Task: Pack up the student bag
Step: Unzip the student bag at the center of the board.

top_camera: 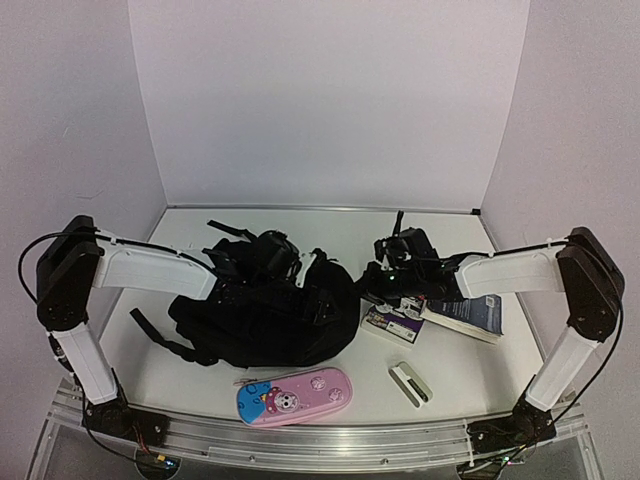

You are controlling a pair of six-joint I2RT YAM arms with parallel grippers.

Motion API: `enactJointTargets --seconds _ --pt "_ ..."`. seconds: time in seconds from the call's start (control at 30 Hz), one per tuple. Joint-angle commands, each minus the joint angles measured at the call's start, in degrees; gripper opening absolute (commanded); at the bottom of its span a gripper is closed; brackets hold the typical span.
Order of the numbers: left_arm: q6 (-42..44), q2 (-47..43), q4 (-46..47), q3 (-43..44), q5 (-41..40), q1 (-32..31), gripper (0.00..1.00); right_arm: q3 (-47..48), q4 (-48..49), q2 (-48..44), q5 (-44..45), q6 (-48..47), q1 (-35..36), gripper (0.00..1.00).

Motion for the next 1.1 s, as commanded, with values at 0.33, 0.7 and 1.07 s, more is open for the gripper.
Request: enactJointTargets --seconds 0.33,0.7,1.07 --pt "1.96 -2.54 -1.46 1.03 -8.03 -1.0 0.0 -1.49 0.91 -2.72 2.65 0.53 0.41 0.0" --pt "-6.73 -22.13 -8.15 -11.11 -23.25 10.02 0.0 -3.12 -0.56 -3.04 9.61 1.98 0.41 0.0" --pt "-14.3 -42.28 -15.62 -27.58 -22.56 23.91 0.0 -3.62 -1.74 -0.02 13.9 2.05 0.42 0.0"
